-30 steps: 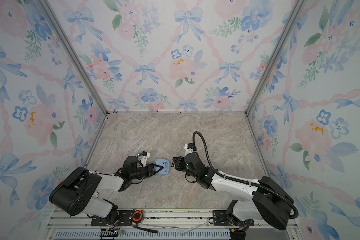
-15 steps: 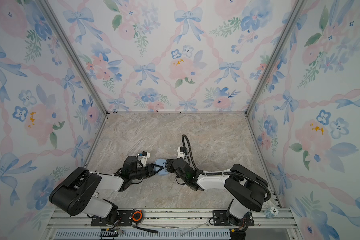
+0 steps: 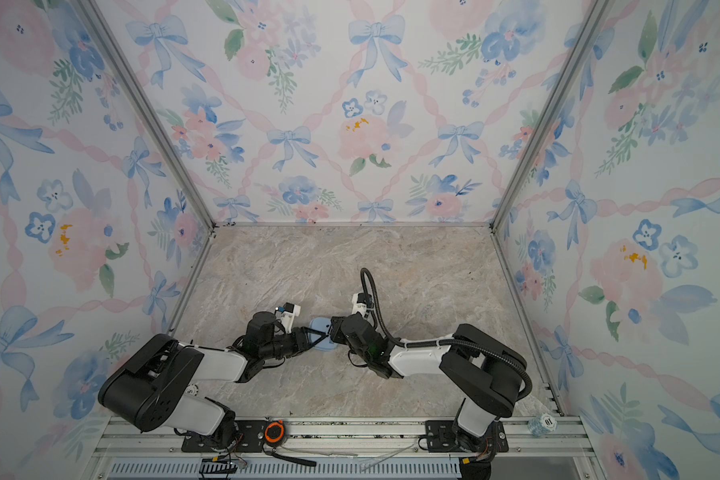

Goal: Insert the battery into the alarm
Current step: Install the battery in the alarm.

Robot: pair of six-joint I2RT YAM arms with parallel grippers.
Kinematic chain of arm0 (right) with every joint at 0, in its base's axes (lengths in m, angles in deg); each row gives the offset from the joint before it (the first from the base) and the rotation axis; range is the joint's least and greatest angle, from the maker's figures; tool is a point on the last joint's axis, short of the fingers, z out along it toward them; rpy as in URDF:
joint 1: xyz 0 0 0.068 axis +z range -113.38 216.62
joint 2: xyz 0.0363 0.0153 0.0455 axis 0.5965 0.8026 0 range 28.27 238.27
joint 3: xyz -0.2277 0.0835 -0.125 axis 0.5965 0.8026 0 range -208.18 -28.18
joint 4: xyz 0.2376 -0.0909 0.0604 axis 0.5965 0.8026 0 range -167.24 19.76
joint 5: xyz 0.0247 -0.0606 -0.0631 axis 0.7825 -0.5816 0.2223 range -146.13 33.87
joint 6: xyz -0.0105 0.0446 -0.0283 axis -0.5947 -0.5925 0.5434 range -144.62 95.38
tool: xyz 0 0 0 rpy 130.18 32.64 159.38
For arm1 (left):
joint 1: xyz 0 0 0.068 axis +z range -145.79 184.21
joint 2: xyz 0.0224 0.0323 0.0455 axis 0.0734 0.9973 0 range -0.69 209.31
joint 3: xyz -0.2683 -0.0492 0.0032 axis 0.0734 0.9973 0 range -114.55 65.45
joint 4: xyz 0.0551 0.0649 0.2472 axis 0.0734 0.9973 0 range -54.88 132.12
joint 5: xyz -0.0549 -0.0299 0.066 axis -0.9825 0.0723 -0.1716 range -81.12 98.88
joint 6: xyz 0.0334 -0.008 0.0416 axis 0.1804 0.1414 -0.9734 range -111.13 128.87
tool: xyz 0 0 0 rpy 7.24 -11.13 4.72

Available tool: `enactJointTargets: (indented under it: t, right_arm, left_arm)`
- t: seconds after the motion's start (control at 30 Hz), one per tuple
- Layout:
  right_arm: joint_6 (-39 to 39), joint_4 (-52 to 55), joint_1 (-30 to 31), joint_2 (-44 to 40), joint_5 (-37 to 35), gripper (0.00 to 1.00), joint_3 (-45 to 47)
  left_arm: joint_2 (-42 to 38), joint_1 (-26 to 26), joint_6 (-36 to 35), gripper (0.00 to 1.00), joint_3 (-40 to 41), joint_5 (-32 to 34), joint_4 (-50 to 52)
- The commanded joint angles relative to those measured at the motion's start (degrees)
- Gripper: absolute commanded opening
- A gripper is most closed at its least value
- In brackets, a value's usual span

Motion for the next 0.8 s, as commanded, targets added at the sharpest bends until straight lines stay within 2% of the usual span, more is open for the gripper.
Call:
enactJointTargets:
  t: [0.0, 0.77]
  right_arm:
    - [-0.9, -0.5, -0.4, 1.0, -0.3, 0.0, -0.1]
    - [-0.6, 1.2, -1.2, 1.2, 0.9, 0.0, 0.0]
  left_arm:
    - [0.5, -0.5, -1.5, 0.0, 1.1, 1.2, 6.1]
    - [0.3, -0.6, -1.5, 0.0, 1.0, 1.2, 6.1]
